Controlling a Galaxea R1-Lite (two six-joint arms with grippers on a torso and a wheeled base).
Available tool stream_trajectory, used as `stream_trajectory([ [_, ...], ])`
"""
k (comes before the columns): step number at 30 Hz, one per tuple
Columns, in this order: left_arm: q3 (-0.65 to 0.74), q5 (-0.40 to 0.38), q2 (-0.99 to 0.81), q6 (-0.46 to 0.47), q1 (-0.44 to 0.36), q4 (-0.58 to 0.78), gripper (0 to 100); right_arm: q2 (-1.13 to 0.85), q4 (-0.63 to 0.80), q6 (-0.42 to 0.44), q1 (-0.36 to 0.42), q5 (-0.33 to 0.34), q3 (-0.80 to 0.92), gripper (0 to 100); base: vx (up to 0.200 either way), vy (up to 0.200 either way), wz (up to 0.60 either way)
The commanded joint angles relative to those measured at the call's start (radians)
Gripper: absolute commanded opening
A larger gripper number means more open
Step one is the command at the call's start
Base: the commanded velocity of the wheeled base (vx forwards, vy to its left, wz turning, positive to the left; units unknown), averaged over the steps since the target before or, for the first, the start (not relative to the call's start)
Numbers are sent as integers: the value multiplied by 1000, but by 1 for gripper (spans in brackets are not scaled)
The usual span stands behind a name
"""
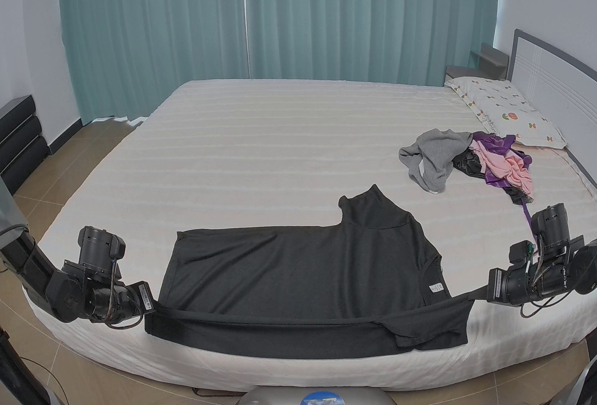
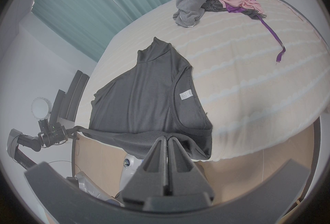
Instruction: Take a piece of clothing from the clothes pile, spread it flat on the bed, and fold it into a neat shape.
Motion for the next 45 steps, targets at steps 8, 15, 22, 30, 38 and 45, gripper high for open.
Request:
stream_trajectory([
  [8, 19, -12, -90, -1, 2, 164, 0, -135, 24, -9, 10, 0, 105, 0, 0, 0, 0],
  [15, 6, -17, -77, -4, 2, 179, 0, -141, 23, -12, 10, 1, 128, 0, 0, 0, 0],
  [22, -113, -15, 48, -56, 3, 176, 0, -25, 20, 0, 12, 11, 25, 0, 0, 0, 0],
  [30, -225, -12, 157, -71, 3, 185, 0, 144, 10, 3, 10, 9, -93, 0, 0, 0, 0],
  [38, -316, -6, 245, -91, 6, 185, 0, 281, 10, 25, 10, 3, -213, 0, 0, 0, 0],
  [45, -367, -4, 295, -105, 8, 187, 0, 351, 9, 63, 12, 6, -274, 0, 0, 0, 0],
])
